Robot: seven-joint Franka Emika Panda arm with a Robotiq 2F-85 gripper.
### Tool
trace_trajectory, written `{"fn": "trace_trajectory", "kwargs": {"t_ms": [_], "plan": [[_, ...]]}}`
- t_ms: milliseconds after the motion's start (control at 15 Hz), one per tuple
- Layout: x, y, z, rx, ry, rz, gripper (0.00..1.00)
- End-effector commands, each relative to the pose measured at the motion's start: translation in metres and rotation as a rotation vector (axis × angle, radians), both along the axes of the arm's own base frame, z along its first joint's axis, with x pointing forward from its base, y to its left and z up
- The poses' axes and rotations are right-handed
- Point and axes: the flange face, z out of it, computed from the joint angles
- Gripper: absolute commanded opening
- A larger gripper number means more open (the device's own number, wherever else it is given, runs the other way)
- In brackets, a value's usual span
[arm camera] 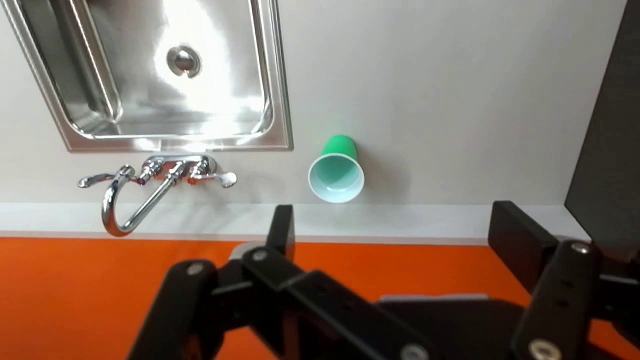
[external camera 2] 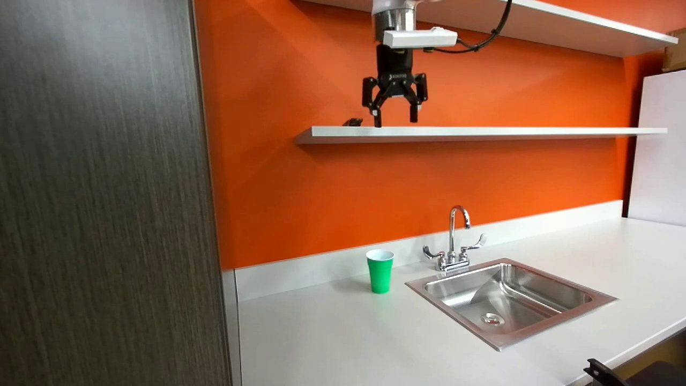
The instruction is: Put the chocolate bar on the bottom shelf
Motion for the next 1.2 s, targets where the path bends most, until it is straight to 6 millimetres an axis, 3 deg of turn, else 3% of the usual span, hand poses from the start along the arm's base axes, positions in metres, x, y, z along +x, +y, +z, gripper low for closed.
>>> {"fn": "trace_trajectory", "kwargs": {"t_ms": [0,533,933,1000,1133], "plan": [[-0.035,-0.014,-0.037,-0.012,0.062,0.019,1.0],[-0.068,-0.029,-0.114,0.043,0.094,0.076,1.0],[-0.082,-0.038,-0.148,0.11,0.075,0.123,1.0],[-0.071,-0.032,-0.145,0.09,0.092,0.093,1.0],[-0.075,-0.034,-0.151,0.09,0.097,0.101,1.0]]}}
